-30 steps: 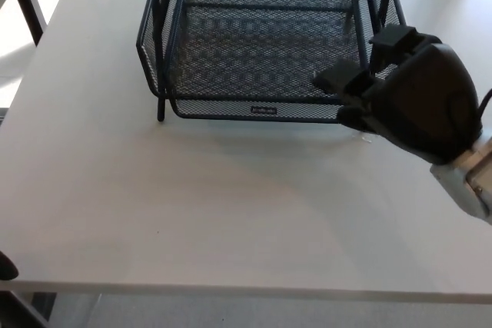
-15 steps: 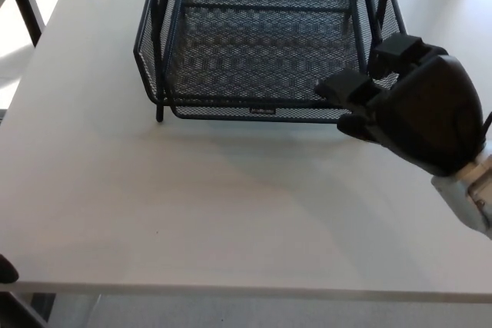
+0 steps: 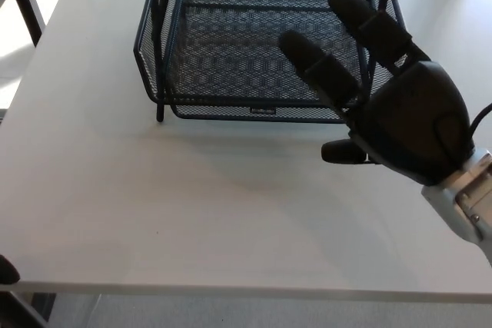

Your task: The robot uses its right hand to grab the drawer kept on the middle of the desk and pull it out towards the robot

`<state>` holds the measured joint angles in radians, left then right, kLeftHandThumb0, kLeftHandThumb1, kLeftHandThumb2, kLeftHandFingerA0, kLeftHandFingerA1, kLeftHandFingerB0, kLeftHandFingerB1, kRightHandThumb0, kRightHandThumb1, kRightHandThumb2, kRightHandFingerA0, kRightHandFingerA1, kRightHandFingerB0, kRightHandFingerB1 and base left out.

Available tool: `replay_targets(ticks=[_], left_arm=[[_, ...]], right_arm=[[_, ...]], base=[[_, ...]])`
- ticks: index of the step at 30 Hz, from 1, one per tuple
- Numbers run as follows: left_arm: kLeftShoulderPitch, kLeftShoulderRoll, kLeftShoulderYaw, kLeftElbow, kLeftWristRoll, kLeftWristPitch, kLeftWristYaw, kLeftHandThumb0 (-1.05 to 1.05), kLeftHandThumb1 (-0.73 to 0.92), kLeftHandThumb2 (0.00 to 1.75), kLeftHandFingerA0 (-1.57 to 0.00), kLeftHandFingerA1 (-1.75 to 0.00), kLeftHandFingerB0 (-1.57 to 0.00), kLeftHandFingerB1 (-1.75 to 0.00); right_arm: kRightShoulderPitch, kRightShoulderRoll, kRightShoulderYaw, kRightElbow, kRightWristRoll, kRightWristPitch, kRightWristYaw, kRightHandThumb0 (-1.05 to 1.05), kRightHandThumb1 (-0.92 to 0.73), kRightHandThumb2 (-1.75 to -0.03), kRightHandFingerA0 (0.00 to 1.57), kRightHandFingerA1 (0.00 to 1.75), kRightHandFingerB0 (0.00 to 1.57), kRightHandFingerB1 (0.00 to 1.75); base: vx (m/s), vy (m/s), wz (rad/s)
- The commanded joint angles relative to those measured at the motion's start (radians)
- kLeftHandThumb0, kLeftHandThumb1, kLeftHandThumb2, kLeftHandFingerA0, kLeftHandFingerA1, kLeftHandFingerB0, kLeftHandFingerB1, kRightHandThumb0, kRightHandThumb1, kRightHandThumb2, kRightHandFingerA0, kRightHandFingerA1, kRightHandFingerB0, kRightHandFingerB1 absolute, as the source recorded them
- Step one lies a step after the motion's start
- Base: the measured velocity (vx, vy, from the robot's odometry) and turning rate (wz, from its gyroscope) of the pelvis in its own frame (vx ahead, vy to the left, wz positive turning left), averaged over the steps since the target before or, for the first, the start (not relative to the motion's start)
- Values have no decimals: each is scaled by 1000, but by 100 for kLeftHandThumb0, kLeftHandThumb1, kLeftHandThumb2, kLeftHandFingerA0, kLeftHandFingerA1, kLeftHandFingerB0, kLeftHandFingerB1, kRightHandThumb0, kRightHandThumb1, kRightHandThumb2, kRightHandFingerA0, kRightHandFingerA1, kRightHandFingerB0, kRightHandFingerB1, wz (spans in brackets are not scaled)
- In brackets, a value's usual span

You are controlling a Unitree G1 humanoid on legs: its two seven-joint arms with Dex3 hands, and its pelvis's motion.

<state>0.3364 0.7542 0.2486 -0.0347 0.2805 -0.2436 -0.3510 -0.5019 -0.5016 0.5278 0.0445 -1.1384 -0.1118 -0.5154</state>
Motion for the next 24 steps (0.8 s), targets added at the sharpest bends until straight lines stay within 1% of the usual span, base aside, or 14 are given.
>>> replay_targets(ticks=[1, 3, 4, 5, 6, 9, 10, 12, 13, 14, 15, 16, 20, 24], left_arm=[[15, 4, 12, -1, -10, -3, -6, -27, 59, 57, -78, -85, -77, -56], [25, 1, 16, 1, -7, -9, 1, -27, 59, 58, -79, -85, -77, -56], [26, 1, 16, 1, -9, -5, -1, -28, 60, 58, -78, -86, -77, -56], [25, 1, 16, 1, -6, -6, 1, -28, 59, 58, -78, -85, -77, -56], [24, 3, 14, 5, -3, -10, 3, -29, 59, 58, -77, -85, -76, -57], [28, 6, 18, 12, -1, -13, 5, -29, 59, 58, -78, -84, -77, -56], [34, 3, 22, 17, -3, -17, 10, -27, 59, 57, -79, -83, -77, -55], [39, 2, 25, 12, -3, -9, 7, -27, 59, 57, -79, -82, -77, -55], [45, 2, 28, 9, -2, -5, 8, -28, 59, 57, -79, -82, -77, -55], [50, 0, 30, 11, -2, -7, 10, -28, 59, 57, -79, -82, -77, -55], [54, -1, 32, 8, -5, -9, 10, -28, 59, 58, -79, -82, -77, -56], [53, -3, 32, 16, -10, -20, 12, -27, 59, 57, -79, -83, -78, -56], [53, -2, 31, 17, -3, -21, 16, -27, 59, 57, -78, -82, -78, -55], [59, -1, 31, 16, 2, -25, 19, -28, 59, 58, -78, -82, -78, -55]], right_arm=[[108, -69, -87, -152, -40, 103, 217, -101, -53, -92, 0, 0, 0, 8], [129, -77, -106, -179, -37, 100, 222, -101, -52, -91, 0, 0, 0, 10], [144, -85, -125, -185, -46, 100, 188, -105, -59, -101, 0, 0, 0, 8], [158, -102, -145, -196, -41, 89, 174, -105, -60, -101, 0, 2, 0, 10], [182, -128, -180, -218, -26, 70, 159, -97, -53, -99, 0, 10, 0, 12], [263, -191, -298, -292, 70, 7, 157, -94, -51, -96, 0, 9, 0, 14], [315, -225, -367, -338, 85, 9, 158, -105, -59, -100, 0, 0, 0, 8], [365, -248, -438, -374, 109, -2, 153, -99, -56, -100, 0, 7, 0, 13], [400, -262, -490, -392, 116, -9, 138, -104, -61, -102, 0, 3, 0, 8], [407, -263, -502, -395, 119, -15, 138, -104, -61, -102, 0, 3, 0, 8], [443, -269, -550, -421, 133, -9, 156, -99, -54, -84, 0, 15, 0, 12], [472, -265, -593, -432, 159, -13, 152, -93, -54, -101, 0, 13, 0, 21], [580, -258, -768, -476, 196, -18, 153, -88, -52, -99, 1, 18, 0, 25], [675, -221, -916, -461, 238, -30, 117, -92, -54, -98, 0, 8, 3, 24]], base=[[0, 0, 0], [0, 0, 0], [0, 0, 0], [0, 0, 0], [0, 0, 0], [0, 0, 0], [0, 0, 0], [0, 0, 0], [0, 0, 0], [0, 0, 0], [0, 0, 0], [0, 0, 0], [0, 0, 0], [0, 0, 0]])
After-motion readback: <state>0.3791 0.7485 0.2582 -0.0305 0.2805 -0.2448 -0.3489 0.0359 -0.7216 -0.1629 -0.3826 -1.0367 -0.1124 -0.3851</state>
